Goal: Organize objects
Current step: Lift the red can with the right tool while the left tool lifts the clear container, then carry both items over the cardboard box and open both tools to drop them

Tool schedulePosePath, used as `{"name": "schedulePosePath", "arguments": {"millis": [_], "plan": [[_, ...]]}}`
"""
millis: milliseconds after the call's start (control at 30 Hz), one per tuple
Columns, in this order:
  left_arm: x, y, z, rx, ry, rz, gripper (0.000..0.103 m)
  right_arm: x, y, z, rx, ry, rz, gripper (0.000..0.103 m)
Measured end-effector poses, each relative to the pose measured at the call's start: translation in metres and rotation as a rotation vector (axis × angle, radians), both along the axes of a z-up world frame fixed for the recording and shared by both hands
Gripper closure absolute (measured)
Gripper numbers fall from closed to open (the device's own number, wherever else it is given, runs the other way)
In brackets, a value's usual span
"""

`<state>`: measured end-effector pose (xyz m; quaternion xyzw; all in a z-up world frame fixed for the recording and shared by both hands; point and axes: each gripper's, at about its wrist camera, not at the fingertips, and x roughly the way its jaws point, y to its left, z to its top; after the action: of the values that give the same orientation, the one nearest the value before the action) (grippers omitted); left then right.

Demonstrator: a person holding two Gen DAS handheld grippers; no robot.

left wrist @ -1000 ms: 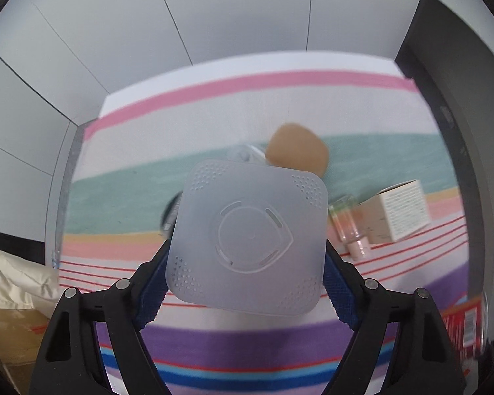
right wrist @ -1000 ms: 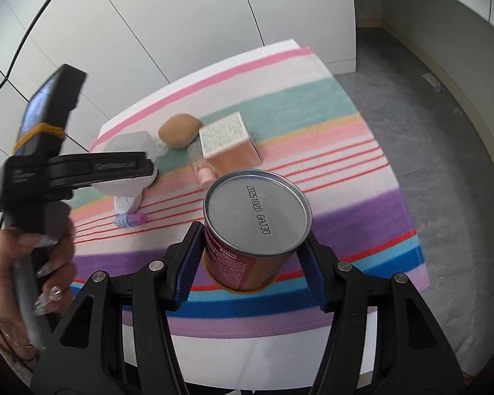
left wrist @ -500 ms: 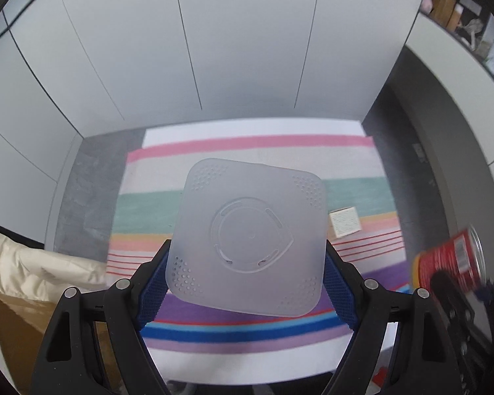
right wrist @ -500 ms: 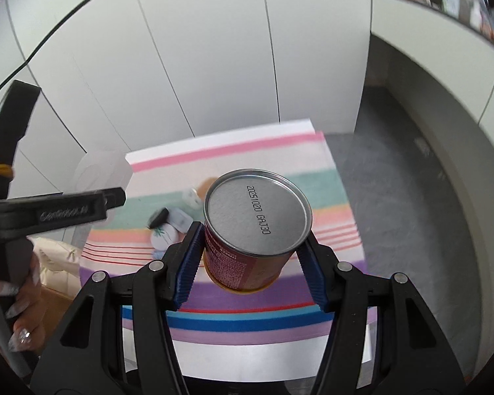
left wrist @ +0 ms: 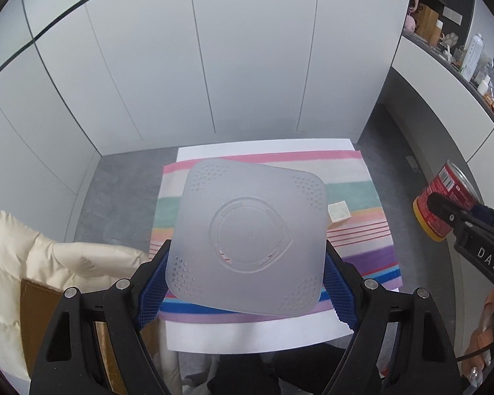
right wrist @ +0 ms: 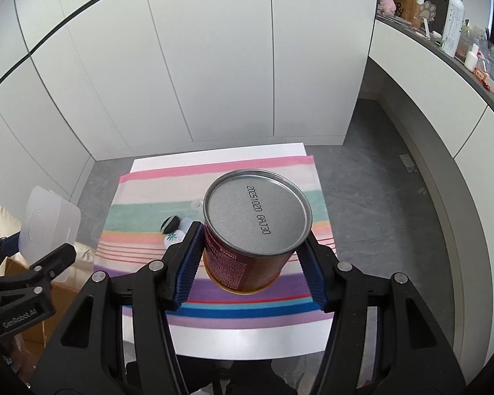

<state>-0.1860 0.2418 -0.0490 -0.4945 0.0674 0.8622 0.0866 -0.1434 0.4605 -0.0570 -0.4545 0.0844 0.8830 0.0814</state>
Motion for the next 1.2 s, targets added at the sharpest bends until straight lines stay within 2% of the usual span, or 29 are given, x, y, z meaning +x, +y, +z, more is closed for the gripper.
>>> {"name": "schedulePosePath", "arguments": {"millis": [300, 667, 833, 1000, 1200], "plan": [[0.032, -0.010, 0.019, 0.027, 0.019, -0.024, 0.019, 0.036, -0.010, 0.010, 0.011, -0.003, 0.014, 0.044], [0.105, -0.036, 0.047, 0.030, 0.066, -0.047, 0.019, 0.104, -0.013, 0.016, -0.001, 0.011, 0.031, 0.044], [0.138, -0.046, 0.045, 0.034, 0.074, -0.050, 0.019, 0.141, -0.016, 0.008, 0.009, 0.008, 0.020, 0.044], [0.174, -0.056, 0.035, 0.009, 0.084, -0.051, 0.019, 0.177, -0.016, -0.010, -0.022, -0.037, 0.016, 0.044], [0.193, -0.068, 0.025, 0.037, 0.041, -0.065, 0.019, 0.202, -0.019, -0.026, -0.043, -0.086, 0.014, 0.044]]}}
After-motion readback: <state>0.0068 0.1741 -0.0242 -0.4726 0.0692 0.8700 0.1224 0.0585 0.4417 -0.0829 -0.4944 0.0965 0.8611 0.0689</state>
